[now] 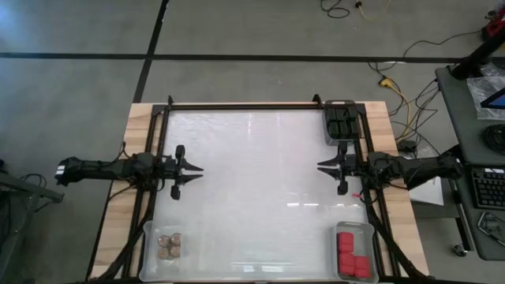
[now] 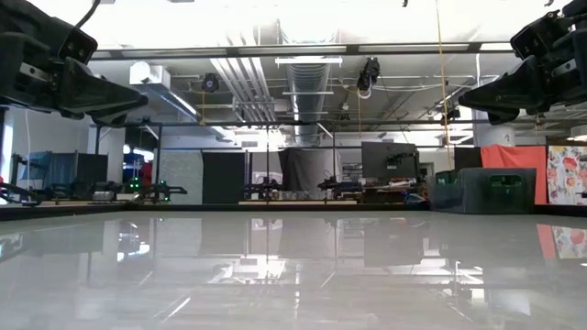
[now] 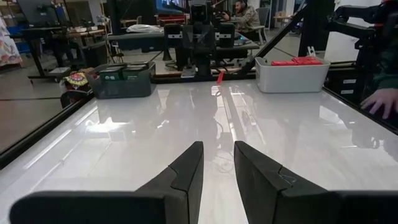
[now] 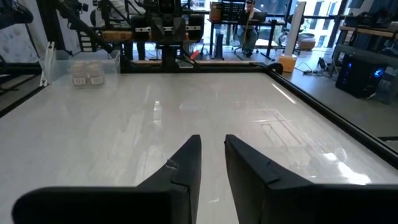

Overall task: Sort spices by type
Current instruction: Return to Home Position

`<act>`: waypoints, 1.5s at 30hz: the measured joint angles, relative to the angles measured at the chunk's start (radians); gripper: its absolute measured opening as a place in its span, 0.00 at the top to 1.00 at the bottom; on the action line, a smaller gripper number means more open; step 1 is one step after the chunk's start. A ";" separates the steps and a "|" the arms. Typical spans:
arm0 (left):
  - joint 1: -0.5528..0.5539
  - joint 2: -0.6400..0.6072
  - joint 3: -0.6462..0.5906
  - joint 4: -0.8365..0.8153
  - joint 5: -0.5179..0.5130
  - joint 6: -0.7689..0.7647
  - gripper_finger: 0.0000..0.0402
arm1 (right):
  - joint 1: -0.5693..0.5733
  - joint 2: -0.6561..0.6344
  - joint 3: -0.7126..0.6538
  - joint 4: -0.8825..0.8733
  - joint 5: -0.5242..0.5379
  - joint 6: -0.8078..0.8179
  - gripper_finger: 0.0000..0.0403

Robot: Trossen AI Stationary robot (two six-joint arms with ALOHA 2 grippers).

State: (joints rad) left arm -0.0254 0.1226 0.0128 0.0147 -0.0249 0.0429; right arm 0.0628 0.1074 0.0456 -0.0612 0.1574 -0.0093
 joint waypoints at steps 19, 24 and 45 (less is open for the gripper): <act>0.000 0.000 0.000 0.000 0.000 0.000 0.81 | 0.000 0.000 0.000 0.000 0.000 0.000 0.79; 0.000 0.000 0.000 0.000 0.001 0.000 0.81 | 0.000 0.000 0.000 0.000 0.000 0.000 0.82; 0.000 0.000 0.000 0.000 0.001 0.000 0.81 | 0.000 0.000 0.000 0.000 0.000 0.000 0.82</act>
State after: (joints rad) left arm -0.0254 0.1230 0.0128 0.0147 -0.0242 0.0427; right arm 0.0629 0.1074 0.0452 -0.0616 0.1575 -0.0089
